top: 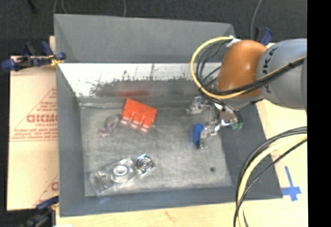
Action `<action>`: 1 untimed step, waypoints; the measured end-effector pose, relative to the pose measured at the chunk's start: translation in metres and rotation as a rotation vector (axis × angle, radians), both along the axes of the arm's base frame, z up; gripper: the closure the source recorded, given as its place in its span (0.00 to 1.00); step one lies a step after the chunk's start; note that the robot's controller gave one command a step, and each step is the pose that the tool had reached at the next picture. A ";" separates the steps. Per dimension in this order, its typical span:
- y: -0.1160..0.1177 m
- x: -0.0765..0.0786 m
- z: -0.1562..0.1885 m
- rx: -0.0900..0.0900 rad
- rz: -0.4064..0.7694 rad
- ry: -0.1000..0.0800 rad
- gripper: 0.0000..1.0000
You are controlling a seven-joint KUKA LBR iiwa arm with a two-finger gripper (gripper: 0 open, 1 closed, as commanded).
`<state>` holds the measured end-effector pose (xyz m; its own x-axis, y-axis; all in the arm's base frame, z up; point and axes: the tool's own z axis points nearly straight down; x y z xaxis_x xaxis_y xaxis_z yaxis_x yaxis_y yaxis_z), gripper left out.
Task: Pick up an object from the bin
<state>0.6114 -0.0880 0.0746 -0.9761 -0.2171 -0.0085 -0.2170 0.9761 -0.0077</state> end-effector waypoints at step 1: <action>0.001 0.002 0.003 0.001 0.003 -0.005 1.00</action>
Offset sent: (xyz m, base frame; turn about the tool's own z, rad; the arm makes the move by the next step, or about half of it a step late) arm 0.0000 0.0000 0.0000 0.0000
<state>0.6132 -0.0871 0.0771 -0.9755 -0.2195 -0.0139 -0.2194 0.9756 -0.0079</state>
